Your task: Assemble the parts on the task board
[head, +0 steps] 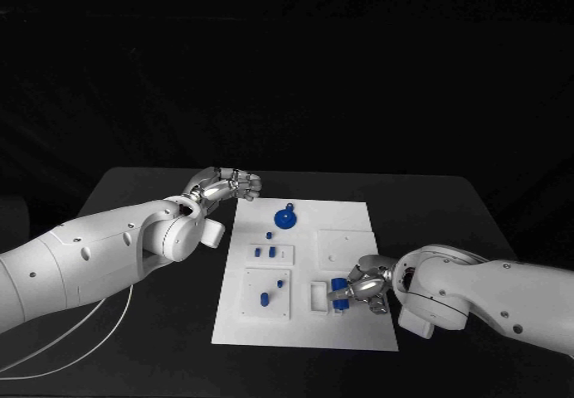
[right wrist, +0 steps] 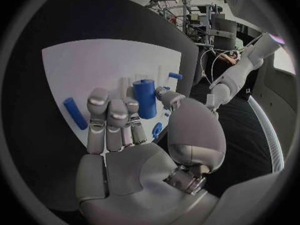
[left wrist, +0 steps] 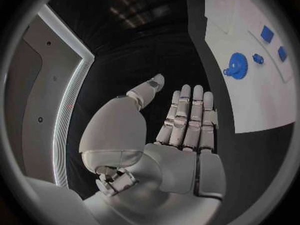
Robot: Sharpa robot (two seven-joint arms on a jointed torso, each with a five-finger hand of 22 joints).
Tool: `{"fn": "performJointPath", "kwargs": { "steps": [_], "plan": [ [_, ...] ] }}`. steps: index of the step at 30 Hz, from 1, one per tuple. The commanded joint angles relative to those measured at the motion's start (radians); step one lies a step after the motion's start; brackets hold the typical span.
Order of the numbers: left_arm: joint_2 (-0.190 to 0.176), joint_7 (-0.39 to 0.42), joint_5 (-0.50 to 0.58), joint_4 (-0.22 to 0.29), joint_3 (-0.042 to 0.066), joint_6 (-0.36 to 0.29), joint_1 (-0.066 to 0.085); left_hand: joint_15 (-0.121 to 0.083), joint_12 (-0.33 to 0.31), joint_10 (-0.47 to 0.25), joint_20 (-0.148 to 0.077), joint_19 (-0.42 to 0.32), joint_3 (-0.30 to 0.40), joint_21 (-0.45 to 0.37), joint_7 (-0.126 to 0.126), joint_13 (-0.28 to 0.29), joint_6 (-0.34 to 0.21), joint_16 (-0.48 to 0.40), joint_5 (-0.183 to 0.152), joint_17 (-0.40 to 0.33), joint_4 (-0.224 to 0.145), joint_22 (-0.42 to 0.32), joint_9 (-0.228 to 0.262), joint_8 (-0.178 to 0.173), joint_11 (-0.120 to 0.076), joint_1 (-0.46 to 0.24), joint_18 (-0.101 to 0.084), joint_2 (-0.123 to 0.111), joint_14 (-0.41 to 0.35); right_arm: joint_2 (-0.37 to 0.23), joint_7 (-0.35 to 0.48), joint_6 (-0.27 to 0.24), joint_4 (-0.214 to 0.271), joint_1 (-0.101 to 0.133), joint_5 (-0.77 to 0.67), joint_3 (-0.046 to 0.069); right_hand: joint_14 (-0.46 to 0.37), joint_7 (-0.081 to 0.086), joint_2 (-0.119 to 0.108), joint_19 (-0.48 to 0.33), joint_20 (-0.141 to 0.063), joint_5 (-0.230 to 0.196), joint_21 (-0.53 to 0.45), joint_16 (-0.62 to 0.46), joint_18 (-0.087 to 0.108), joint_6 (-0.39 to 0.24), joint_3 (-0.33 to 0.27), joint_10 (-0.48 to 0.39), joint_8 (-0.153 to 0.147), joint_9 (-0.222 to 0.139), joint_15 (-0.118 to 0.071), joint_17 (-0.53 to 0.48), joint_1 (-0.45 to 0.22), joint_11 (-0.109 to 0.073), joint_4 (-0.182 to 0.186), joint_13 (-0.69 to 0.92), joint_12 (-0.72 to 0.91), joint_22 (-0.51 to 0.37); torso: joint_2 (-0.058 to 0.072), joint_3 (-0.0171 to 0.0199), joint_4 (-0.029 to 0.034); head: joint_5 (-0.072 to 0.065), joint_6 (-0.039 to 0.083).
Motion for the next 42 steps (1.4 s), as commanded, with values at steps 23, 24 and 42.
{"fn": "performJointPath", "kwargs": {
  "steps": [23,24,42],
  "plan": [
    [0.002,-0.001,0.004,0.005,0.001,0.017,0.0,0.005,-0.005,-0.006,0.002,0.006,-0.003,-0.004,0.0,-0.001,-0.009,-0.008,0.002,0.002,0.006,0.001,-0.002,0.005,-0.002,-0.011,0.013,0.001,0.0,0.081,-0.007,0.049,-0.055,-0.001,-0.048,-0.002,-0.001,0.001,-0.023,-0.001,0.005,0.004,0.009,-0.005,0.069,0.012,-0.003,0.009,-0.012,-0.004,-0.009,0.002,-0.041,0.0,-0.005,0.004,-0.01,0.017,0.001,-0.0001,0.0011,0.017,-0.007],
    [0.002,-0.002,0.004,0.005,0.001,0.017,0.0,0.005,-0.005,-0.006,0.002,0.006,-0.003,-0.005,0.0,-0.001,-0.009,-0.008,0.002,0.002,0.006,0.001,-0.002,0.005,-0.002,-0.011,0.013,0.0,0.0,0.081,-0.008,0.05,-0.056,-0.001,-0.053,-0.002,-0.001,0.002,-0.024,-0.001,0.005,0.004,0.009,-0.005,0.069,0.012,-0.003,0.009,-0.012,-0.004,-0.009,0.002,-0.042,0.0,-0.005,0.004,-0.01,0.017,0.001,-0.0001,0.0008,0.018,-0.008],
    [0.002,-0.004,0.004,0.006,0.001,0.019,0.0,0.006,-0.005,-0.007,0.002,0.006,-0.004,-0.006,0.001,-0.002,-0.011,-0.01,0.002,0.004,0.008,0.002,-0.003,0.005,-0.001,-0.012,0.013,-0.001,0.0,0.084,-0.008,0.065,-0.055,-0.001,-0.066,-0.003,-0.001,0.002,-0.063,-0.002,0.003,0.004,0.009,-0.008,0.069,0.011,-0.03,0.007,-0.018,-0.005,-0.008,0.002,-0.079,0.001,-0.001,0.007,-0.014,0.014,0.001,0.0003,-0.0002,0.023,-0.011]
  ]
}}
